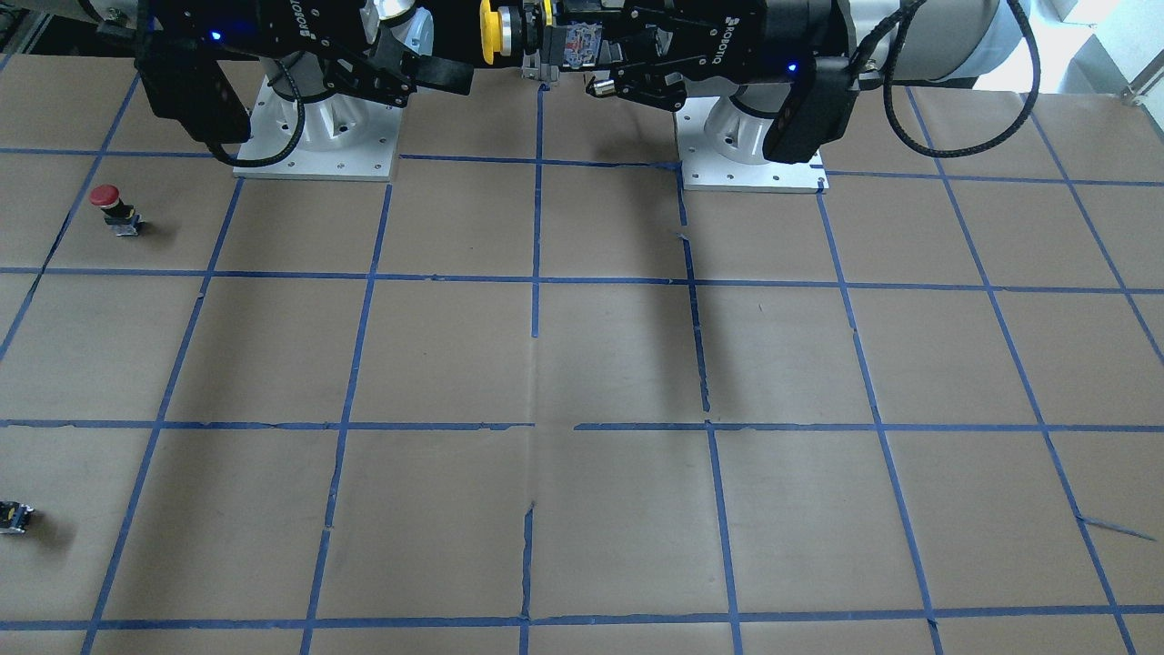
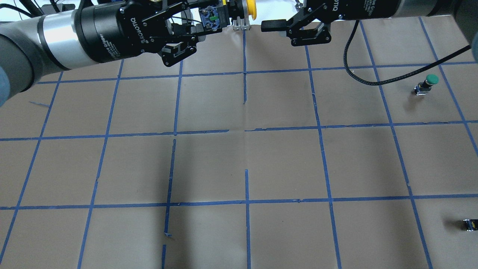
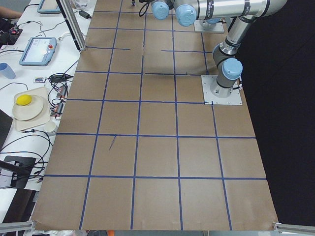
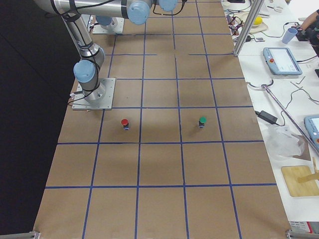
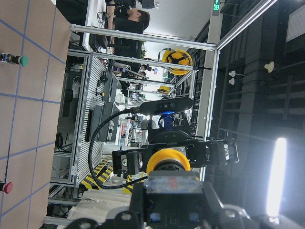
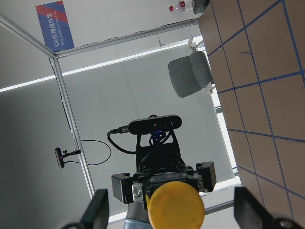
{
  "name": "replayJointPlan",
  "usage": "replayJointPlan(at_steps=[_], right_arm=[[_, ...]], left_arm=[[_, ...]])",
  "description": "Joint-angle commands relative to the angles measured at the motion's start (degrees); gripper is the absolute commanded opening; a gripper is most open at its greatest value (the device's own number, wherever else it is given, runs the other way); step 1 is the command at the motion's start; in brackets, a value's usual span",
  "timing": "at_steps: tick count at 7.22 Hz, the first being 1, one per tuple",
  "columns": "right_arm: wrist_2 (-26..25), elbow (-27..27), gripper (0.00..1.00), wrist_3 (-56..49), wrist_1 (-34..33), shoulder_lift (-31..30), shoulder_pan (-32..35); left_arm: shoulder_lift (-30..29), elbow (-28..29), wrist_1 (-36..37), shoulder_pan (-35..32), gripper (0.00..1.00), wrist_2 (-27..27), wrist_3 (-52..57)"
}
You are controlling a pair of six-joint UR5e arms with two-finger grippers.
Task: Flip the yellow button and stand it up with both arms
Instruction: 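Hold the block up with the left gripper while the right gripper approaches its yellow cap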
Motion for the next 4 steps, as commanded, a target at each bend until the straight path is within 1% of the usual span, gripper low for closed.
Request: replayJointPlan(at_steps=[1,2,3,4], right_arm=[[-0.1,0.0,0.92,0.0,-0.4,0.2,1.8],[0.0,-0.2,0.87,0.0,-0.5,0.2,1.8],[0.0,-0.2,0.6,-0.2,-1.2,0.3,1.8],[0.1,-0.3,0.39,-0.4,-1.5,0.3,1.8]], left_arm=[[0.0,0.1,0.0,0.0,0.25,-0.1,0.0],[0.0,0.1,0.0,0.0,0.25,0.0,0.3],[-0.1,0.1,0.0,-0.1,0.25,0.0,0.6],[-0.1,0.1,0.0,0.0,0.25,0.0,0.4]])
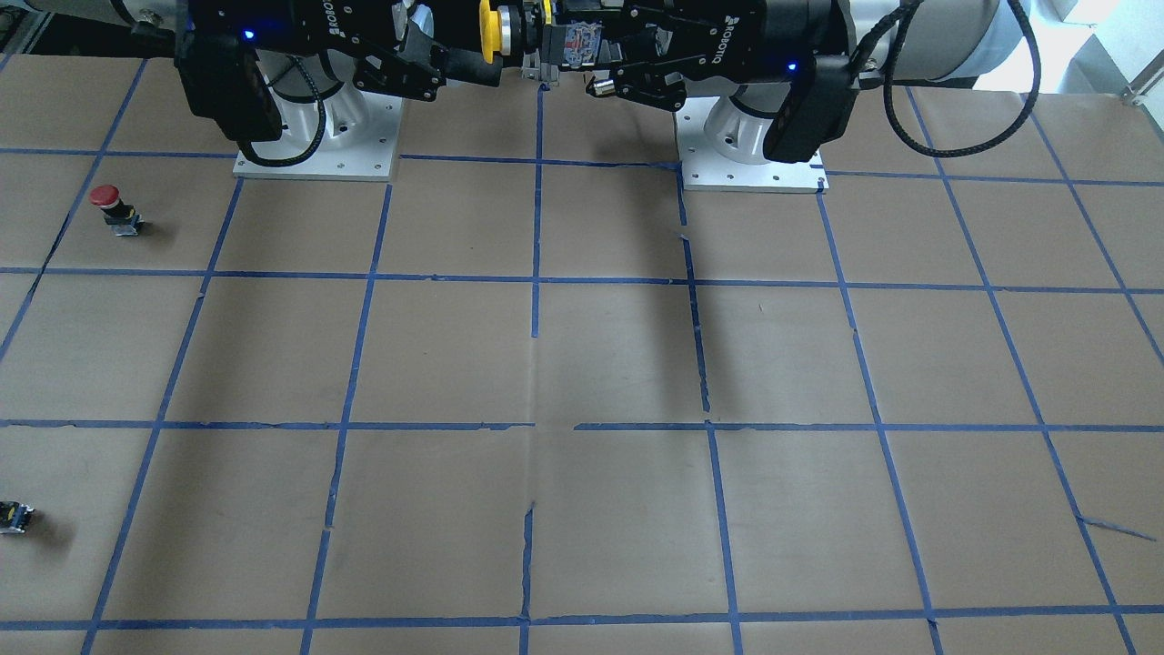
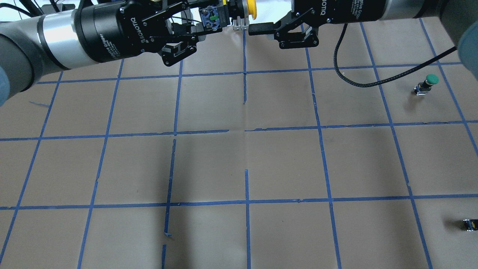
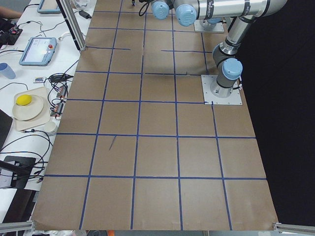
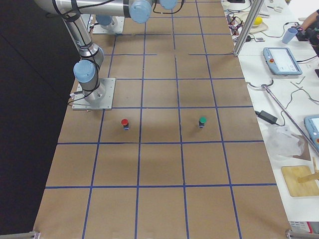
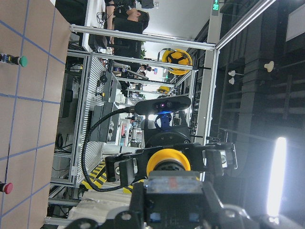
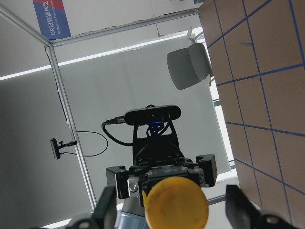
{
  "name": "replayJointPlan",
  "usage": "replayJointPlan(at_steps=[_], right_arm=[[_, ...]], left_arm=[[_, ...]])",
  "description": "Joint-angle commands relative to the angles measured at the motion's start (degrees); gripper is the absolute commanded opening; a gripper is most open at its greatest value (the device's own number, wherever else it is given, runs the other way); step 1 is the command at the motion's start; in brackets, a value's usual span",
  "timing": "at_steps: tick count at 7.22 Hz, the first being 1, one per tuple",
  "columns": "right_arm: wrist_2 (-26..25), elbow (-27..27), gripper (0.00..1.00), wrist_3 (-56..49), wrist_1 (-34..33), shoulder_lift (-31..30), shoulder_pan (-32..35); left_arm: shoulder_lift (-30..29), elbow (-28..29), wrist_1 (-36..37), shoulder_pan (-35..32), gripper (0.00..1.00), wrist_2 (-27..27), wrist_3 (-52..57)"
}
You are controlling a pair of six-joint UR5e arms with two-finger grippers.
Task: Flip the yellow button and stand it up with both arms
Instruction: 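Hold the block up with the left gripper while the right gripper approaches its yellow cap, then grasp the yellow cap with the right gripper and open the left gripper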
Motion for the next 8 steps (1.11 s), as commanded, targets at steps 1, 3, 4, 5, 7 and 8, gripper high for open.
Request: replayJointPlan(at_steps=[1,3,4,5,7,8], right_arm=[[0.1,-0.3,0.21,-0.4,-0.9,0.0,0.0],[0.0,-0.3,0.17,0.0,-1.4,0.0,0.0],[0.0,-0.3,0.18,0.0,-1.4,0.0,0.0],[0.0,-0.3,0.17,0.0,-1.4,0.0,0.0],[0.0,-0.4,0.17,0.1,-1.4,0.0,0.0],[0.1,-0.4,0.18,0.1,-1.4,0.0,0.0]], left_arm=[[-0.1,-0.1,0.0,0.0,0.25,-0.1,0.0],[-0.1,0.0,0.0,-0.1,0.38,0.1,-0.2],[-0.1,-0.1,0.0,-0.1,0.88,0.3,-0.3],[0.0,0.0,0.0,-0.1,1.0,0.4,-0.3],[-0.1,0.0,0.0,0.0,1.0,0.6,-0.3],[-0.1,0.0,0.0,0.0,1.0,0.7,-0.4]])
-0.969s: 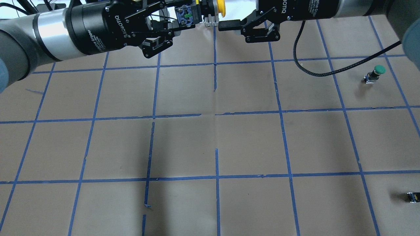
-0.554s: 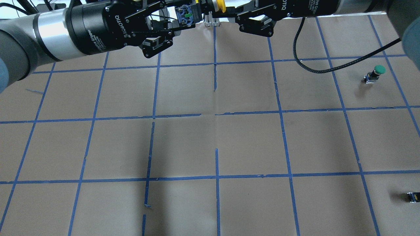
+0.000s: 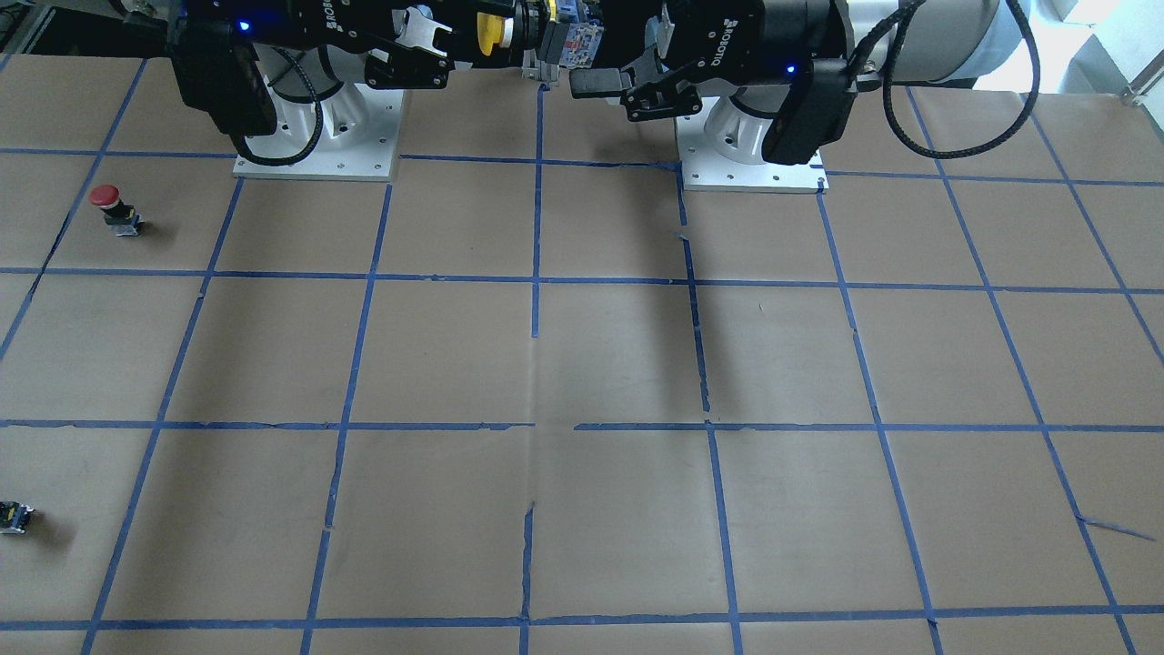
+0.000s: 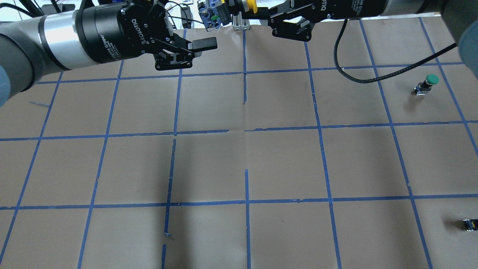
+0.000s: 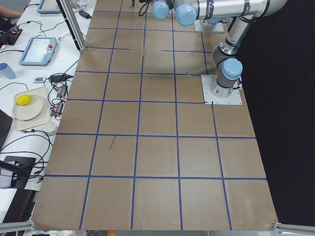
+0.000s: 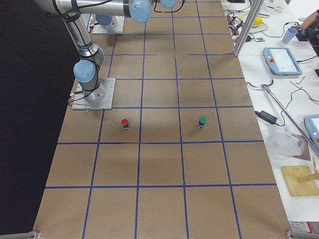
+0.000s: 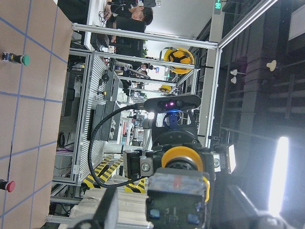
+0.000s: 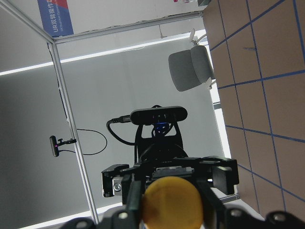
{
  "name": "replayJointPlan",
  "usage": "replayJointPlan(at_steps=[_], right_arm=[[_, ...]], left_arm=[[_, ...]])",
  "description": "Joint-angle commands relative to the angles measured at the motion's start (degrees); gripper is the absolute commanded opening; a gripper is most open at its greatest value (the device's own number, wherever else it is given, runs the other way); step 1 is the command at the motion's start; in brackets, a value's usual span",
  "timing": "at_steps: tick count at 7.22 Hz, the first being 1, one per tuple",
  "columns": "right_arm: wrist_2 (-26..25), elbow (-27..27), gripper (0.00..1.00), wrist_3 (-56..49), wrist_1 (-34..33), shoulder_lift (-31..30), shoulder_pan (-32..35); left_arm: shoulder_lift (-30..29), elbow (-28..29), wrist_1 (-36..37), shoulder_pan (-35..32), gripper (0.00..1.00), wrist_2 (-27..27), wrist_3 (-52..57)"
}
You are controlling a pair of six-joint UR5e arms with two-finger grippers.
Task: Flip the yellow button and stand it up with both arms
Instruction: 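Grasp the yellow cap with the right gripper and open the left gripper, then carry the block down with the right gripper while the left gripper withdraws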
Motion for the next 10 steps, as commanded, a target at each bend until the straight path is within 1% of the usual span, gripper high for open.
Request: replayJointPlan(at_steps=[1,2,3,4,5,6,7,8,9,10], right_arm=[[0.1,0.0,0.17,0.1,0.0,0.0,0.0],[-5.3,-0.5,0.18,0.4,-1.0,0.2,-0.7],[-11.1,-1.3,0.18,0.8,-0.9,0.1,-1.2],[-12.2,-2.3,0.18,1.7,-0.5,0.2,-4.2],[-20.2,-3.4,0.18,1.4,-0.5,0.1,-8.0],[-29.5,-3.2,0.2,0.6,-0.8,0.1,-8.3],[-36.9,-2.6,0.19,0.6,-1.1,0.2,-8.6],[-48.0,-2.4,0.19,0.7,-1.1,0.2,-8.6],[-60.7,-2.0,0.19,0.5,-0.5,0.3,-8.6],[-70.8,-0.1,0.14,0.6,-1.5,0.3,-8.7]], left_arm=[[0.1,-0.2,0.1,0.0,1.0,0.8,0.0],[0.4,-0.2,0.1,0.1,1.0,5.2,0.2],[1.1,0.0,0.1,0.1,1.0,6.1,0.0],[1.1,0.4,0.1,0.1,1.0,6.8,0.0],[0.8,0.8,0.2,0.2,1.0,8.5,0.0],[0.7,1.1,0.4,0.2,1.0,8.7,-0.1],[0.4,1.4,4.7,0.4,1.0,11.9,-6.4],[0.3,0.4,10.3,0.4,1.0,17.7,-14.2],[0.0,0.3,13.7,0.4,0.99,18.8,-15.3],[-0.2,0.4,15.9,0.5,0.96,22.6,-15.4]])
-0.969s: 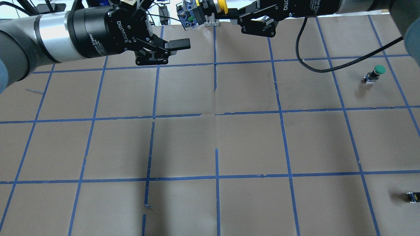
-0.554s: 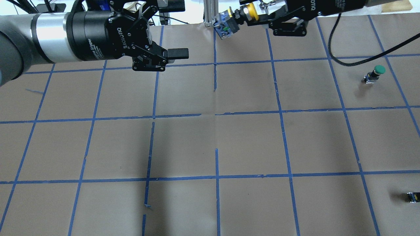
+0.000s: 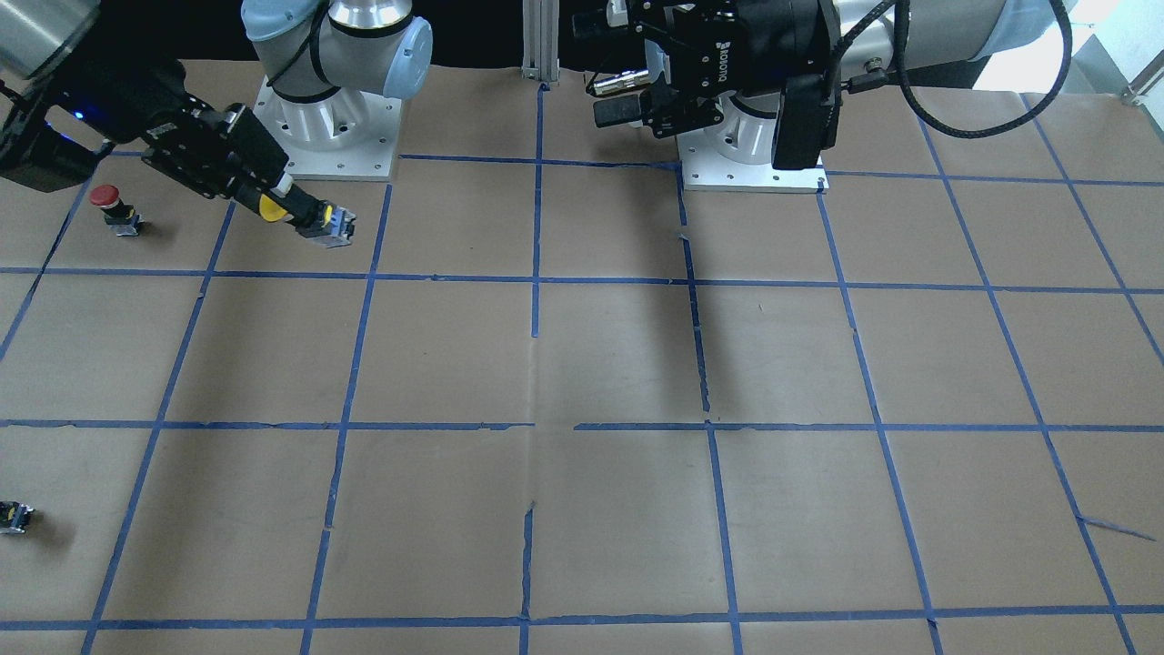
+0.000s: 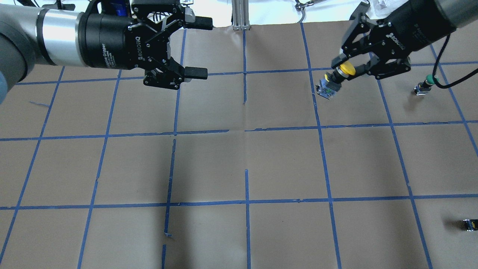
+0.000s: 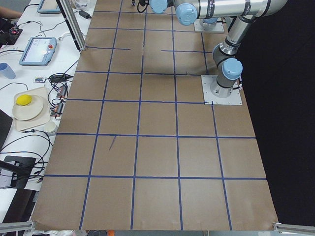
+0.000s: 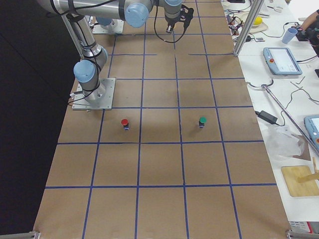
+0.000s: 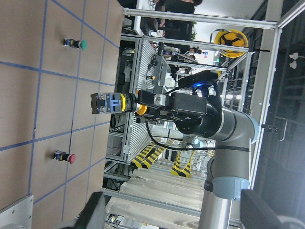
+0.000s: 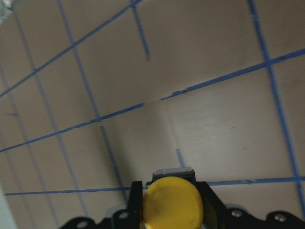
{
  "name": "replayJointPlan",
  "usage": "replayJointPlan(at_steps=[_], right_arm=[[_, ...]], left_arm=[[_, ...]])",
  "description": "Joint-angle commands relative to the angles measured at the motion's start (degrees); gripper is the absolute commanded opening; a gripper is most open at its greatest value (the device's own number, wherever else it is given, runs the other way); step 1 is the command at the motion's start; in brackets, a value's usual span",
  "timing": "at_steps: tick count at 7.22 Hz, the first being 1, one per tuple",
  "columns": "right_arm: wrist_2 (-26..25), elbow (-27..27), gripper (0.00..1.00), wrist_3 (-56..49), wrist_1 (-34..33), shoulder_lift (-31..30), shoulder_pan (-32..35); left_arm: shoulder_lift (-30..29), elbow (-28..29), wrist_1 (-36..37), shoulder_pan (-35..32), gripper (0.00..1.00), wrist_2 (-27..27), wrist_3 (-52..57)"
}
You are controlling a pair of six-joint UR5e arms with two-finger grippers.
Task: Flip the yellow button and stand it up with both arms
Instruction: 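Carry the block down with the right gripper while the left gripper withdraws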
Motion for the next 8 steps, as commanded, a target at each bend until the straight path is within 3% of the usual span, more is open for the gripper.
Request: replayJointPlan(at_steps=[1,2,4,6,8], right_arm=[[-19.9,4.0,0.08,0.0,-2.2,0.1,-0.3],[-25.4,7.4,0.07,-0.4,-8.0,0.1,-1.3],[-27.3,15.5,0.07,-12.5,-21.0,0.1,-9.5],[-29.2,20.5,0.07,-21.0,-32.4,1.5,-15.7],[-30.6,20.7,0.05,-24.1,-42.3,10.8,-21.0]], left_arm=[[-0.3,0.9,4.9,0.2,0.96,12.7,-2.1],[-0.2,1.0,7.5,0.8,0.97,16.9,-2.2],[-1.1,1.4,15.2,0.6,0.98,28.3,-6.9],[-3.3,2.7,21.4,0.2,0.98,44.8,-7.3],[-2.8,3.6,21.7,-1.8,1.0,57.5,-7.2]])
